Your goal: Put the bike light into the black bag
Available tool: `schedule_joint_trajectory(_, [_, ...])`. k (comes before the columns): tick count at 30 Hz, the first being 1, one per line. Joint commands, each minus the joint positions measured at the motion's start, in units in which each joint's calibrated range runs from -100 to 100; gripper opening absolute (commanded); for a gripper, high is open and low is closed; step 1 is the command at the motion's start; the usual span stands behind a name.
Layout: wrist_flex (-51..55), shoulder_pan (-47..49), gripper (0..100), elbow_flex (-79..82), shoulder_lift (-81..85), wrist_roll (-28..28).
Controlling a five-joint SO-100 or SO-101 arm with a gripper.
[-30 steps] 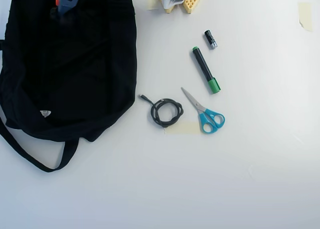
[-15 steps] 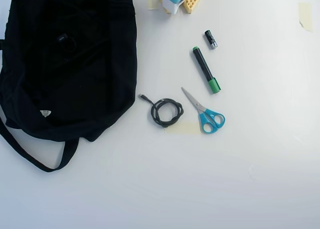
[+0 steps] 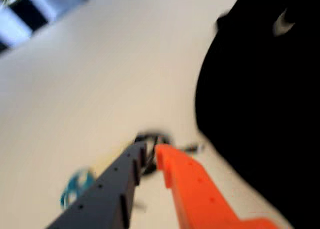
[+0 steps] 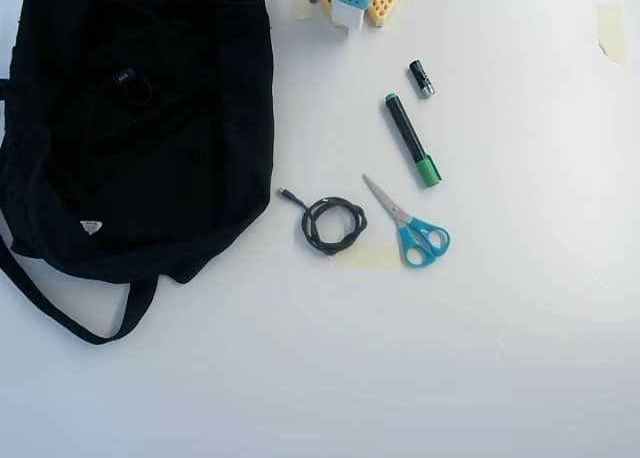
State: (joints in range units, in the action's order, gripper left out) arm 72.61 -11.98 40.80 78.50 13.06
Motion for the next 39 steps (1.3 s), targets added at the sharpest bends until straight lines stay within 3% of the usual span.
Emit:
schedule_joint_trajectory(1, [0.52, 2.18, 2, 9.24, 6.07, -0.43])
schedule_joint_trajectory(4, [1.38, 2.7, 2, 20.74, 14.37, -1.58])
schedule_joint_trajectory(9, [1.38, 5.1, 2, 30.9, 21.09, -14.53])
schedule_joint_trajectory(11, [1.38, 4.8, 2, 32.6, 21.0, -16.47])
schedule_joint_trajectory(22, [0.35, 5.39, 2, 58.75, 21.17, -15.84])
schedule_joint_trajectory(39, [0.0, 5.39, 2, 58.48, 20.92, -15.95])
